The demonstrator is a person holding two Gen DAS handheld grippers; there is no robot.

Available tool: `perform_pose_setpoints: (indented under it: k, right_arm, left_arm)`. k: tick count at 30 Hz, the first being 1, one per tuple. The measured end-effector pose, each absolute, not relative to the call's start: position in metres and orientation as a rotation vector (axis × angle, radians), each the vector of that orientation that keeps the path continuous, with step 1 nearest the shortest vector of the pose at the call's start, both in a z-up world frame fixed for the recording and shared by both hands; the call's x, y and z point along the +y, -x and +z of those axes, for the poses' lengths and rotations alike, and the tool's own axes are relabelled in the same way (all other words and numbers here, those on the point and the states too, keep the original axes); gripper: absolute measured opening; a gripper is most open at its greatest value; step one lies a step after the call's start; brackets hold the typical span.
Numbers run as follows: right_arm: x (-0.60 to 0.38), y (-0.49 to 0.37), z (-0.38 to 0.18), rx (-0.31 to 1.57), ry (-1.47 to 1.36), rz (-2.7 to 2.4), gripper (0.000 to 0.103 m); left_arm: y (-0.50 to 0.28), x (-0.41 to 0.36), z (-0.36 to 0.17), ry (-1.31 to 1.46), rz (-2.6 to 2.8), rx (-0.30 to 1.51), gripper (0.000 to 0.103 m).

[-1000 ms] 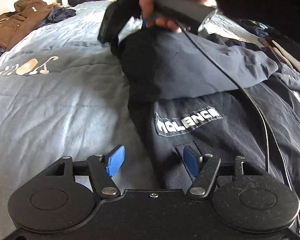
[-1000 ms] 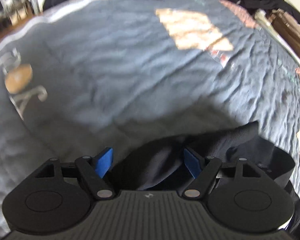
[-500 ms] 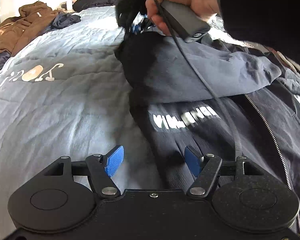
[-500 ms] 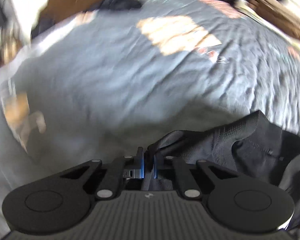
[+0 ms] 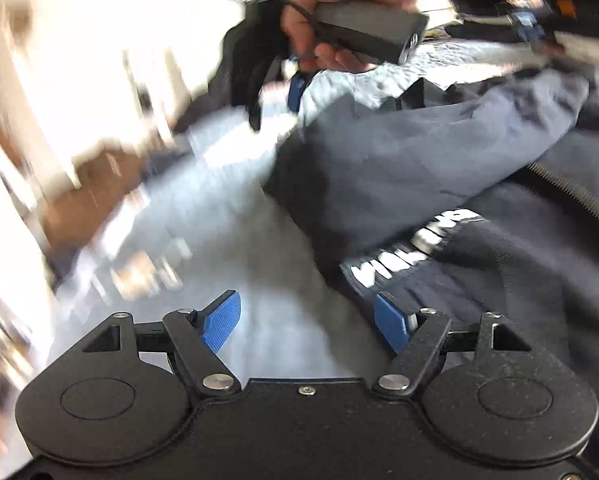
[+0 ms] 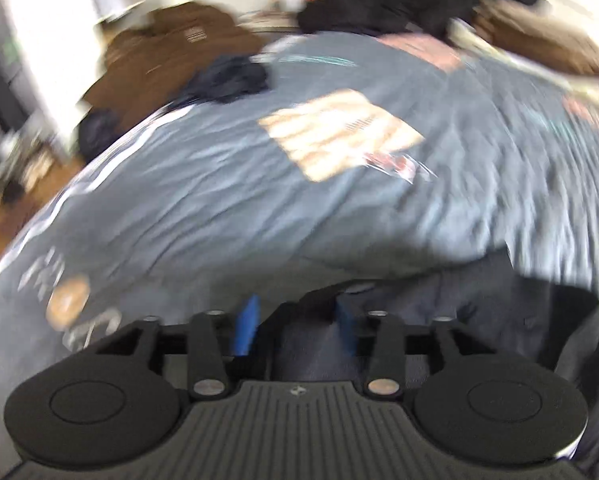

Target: Fold clothes

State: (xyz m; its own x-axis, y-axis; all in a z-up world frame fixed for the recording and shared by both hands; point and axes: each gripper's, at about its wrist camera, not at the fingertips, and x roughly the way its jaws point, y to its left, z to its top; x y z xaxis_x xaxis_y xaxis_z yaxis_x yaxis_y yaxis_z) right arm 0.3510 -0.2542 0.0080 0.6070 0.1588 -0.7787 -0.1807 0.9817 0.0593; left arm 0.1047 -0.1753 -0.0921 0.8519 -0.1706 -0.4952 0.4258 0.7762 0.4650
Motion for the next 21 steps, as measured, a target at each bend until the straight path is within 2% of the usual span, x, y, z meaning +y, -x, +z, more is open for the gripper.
perform_pose_setpoints:
  k: [2,6,9,12,15,17,18,19,20,21]
  right_arm:
    - [-0.242,-0.336,0.018,0.889,0.119,0.297,0.056]
    - [-0.209,-0.316,0.015,0.937,0.339,0.448,0.068]
    - [-0.187,-0.311,-0.005,0.989,0.504,0.459,0.069]
    - [-0.184,-0.31,-0.02,1.027,0.533,0.442,0.069]
    - [-0.192,-0.312,-0.032,1.035,0.478,0.412,0.068]
    - [-0.199,-0.316,-0.037,1.041,0.395,0.4,0.066]
    - [-0.201,-0.317,-0.039,1.043,0.377,0.391,0.061]
    - [-0.202,-0.319,-0.041,1.046,0.359,0.382,0.05]
    - [-0.204,-0.32,-0.044,1.049,0.341,0.372,0.043]
    - [-0.205,-0.321,-0.045,1.053,0.322,0.365,0.029]
  left_arm:
    - [-0.107,-0.185,-0.102,-0.682,-0.34,0.398,0.073]
    - [-0.115,-0.197,-0.116,-0.67,-0.359,0.393,0.073]
    - [-0.123,-0.212,-0.124,-0.782,-0.343,0.297,0.073]
    - [-0.129,-0.225,-0.132,-0.853,-0.349,0.257,0.071]
    - [-0.131,-0.233,-0.14,-0.88,-0.348,0.238,0.05]
    - [-0.132,-0.238,-0.145,-0.898,-0.342,0.224,0.022]
    - [-0.132,-0.238,-0.146,-0.903,-0.333,0.215,0.019]
    - [-0.132,-0.237,-0.146,-0.903,-0.331,0.21,0.014]
    - [-0.132,-0.236,-0.147,-0.903,-0.329,0.204,0.008]
    - [-0.131,-0.235,-0.147,-0.907,-0.33,0.196,0.005]
